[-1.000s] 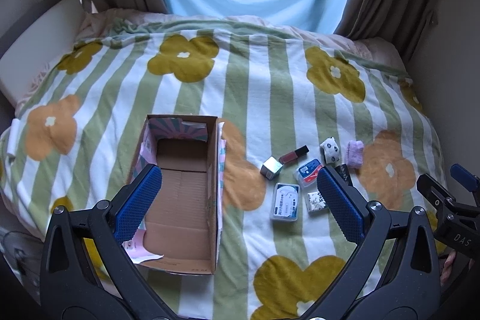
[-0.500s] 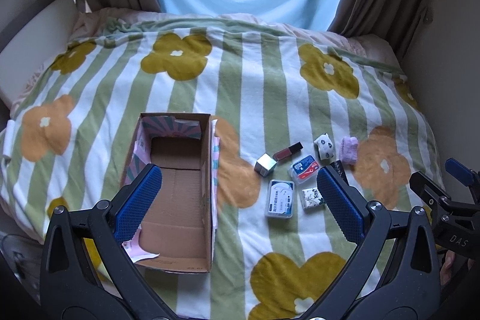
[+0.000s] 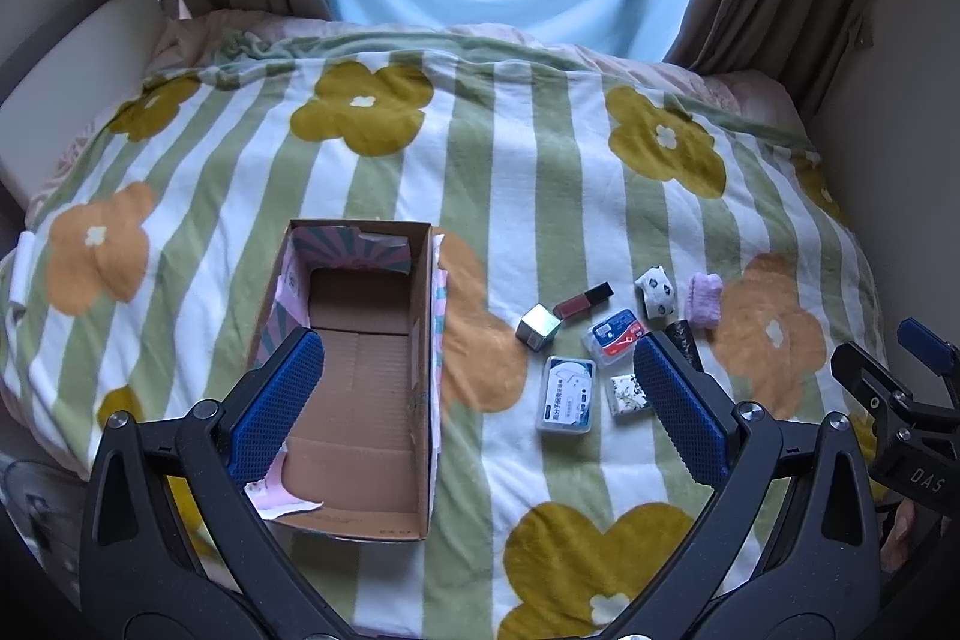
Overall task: Organize objects
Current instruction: 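Move both tools toward the items lying beside the box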
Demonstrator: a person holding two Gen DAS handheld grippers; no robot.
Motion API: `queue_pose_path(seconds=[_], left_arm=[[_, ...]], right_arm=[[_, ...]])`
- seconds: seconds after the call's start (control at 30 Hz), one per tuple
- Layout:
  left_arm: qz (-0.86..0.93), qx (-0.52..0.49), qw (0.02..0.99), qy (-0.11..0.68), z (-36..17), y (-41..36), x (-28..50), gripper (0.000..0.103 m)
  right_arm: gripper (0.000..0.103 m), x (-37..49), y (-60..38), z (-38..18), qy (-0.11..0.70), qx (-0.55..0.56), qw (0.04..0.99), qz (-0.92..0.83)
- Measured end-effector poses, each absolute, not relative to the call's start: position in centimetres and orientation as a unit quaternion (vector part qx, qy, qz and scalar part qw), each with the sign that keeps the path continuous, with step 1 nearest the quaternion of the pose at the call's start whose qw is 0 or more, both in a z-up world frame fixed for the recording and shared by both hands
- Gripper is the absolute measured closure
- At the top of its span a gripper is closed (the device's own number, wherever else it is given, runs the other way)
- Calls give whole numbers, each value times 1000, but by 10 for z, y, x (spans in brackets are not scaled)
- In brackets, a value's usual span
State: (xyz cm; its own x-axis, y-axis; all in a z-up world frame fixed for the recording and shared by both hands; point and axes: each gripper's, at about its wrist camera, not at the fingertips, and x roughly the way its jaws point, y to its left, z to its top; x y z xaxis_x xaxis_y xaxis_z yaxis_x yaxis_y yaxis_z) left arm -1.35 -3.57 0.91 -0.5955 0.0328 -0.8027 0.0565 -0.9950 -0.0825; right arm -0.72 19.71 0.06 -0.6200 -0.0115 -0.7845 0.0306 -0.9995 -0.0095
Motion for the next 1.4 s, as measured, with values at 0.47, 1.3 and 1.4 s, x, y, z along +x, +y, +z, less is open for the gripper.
queue_pose_path(seconds=[0.47,1.3,1.4], left_arm=[[-892,449,7,54,8,-39,-12,1],[-867,494,7,65,-22,-14,-18,1],[-856,513,3,62,-35,-1,-22,1]], right_arm=[[1,-6,196,4,9,431,17,-902],[1,-21,240,-14,3,459,6,-888],[1,-27,253,-28,2,476,6,-880]])
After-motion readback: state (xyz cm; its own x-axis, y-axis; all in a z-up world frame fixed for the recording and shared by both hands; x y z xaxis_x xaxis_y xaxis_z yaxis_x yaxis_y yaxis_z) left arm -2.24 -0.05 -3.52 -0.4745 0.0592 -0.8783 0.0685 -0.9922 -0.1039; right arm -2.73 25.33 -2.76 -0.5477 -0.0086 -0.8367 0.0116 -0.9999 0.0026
